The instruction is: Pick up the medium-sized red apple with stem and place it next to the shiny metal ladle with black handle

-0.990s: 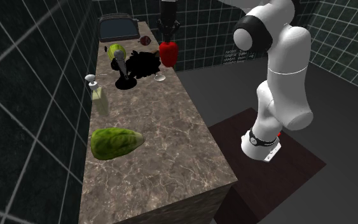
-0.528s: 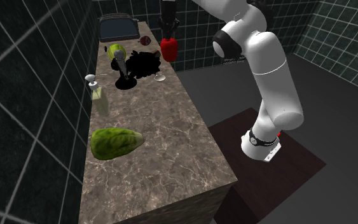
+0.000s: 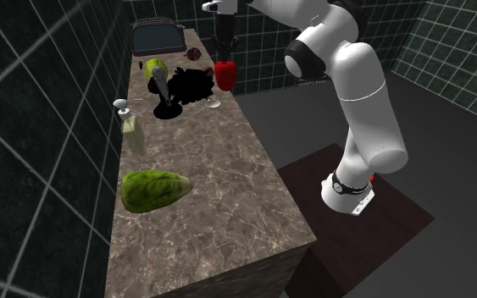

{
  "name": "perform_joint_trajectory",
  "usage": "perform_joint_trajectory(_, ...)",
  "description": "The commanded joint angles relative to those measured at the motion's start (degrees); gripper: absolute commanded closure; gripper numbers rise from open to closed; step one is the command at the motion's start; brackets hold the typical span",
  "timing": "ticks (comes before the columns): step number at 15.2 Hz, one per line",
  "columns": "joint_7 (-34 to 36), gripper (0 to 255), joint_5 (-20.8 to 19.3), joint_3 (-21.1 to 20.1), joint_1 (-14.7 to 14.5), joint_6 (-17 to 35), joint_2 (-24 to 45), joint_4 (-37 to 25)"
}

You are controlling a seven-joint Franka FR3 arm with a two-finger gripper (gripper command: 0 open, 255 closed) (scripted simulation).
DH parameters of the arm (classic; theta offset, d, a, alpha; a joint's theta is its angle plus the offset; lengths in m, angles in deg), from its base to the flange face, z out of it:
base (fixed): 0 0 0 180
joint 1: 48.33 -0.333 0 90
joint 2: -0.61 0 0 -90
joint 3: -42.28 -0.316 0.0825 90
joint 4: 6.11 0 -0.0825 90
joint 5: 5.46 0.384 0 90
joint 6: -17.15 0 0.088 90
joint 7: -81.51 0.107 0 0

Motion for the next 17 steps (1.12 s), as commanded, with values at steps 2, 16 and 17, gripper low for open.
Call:
perform_joint_trajectory(2,-0.7,255,-0.3,0.3,-1.5,2.4,-0.3,3.1)
perform_joint_trajectory(16,-3.6,255,0.0,0.6,-6.1,12.9,-0.1,15.4)
perform_joint_trajectory(17,-3.8,255,0.2,0.6,-6.3,13.6,0.0,16.1)
